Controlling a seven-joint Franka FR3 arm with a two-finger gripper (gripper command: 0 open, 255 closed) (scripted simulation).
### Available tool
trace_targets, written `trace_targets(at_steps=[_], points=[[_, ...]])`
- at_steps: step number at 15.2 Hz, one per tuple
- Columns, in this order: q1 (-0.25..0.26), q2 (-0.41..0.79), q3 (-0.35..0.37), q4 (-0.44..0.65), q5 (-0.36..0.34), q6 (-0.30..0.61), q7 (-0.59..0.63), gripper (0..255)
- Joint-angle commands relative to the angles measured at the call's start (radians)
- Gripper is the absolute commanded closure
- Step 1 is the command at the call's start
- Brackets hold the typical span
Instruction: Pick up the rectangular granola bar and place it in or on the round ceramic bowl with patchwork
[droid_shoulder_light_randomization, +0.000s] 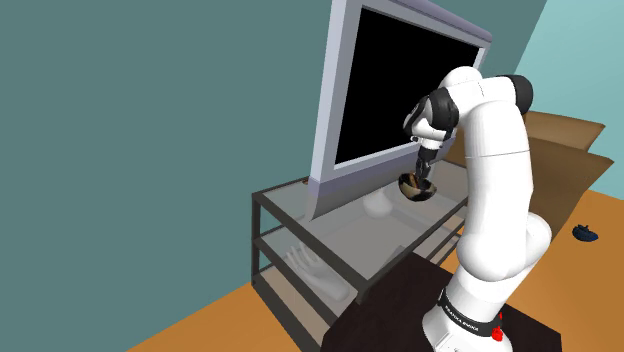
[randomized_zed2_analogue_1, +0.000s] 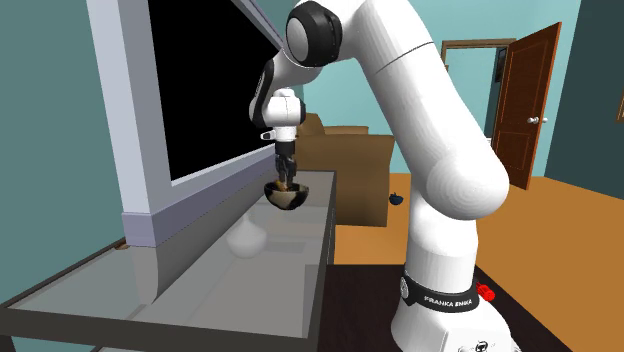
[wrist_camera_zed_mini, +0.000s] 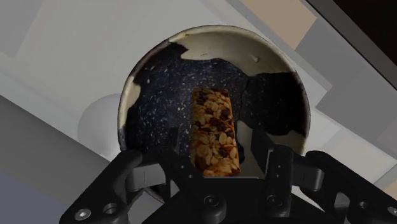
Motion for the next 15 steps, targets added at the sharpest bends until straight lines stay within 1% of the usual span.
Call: trace_targets(at_steps=[1, 5, 9, 15], points=[[0.0, 0.0, 0.0, 0.0, 0.0, 0.0, 0.0, 0], [0.0, 0.0, 0.0, 0.0, 0.0, 0.0, 0.0, 0], [0.028, -0.065, -0.041, 0.046, -0.06, -0.094, 0.037, 0], [0.028, -0.065, -0.041, 0.046, -0.06, -0.094, 0.037, 0]])
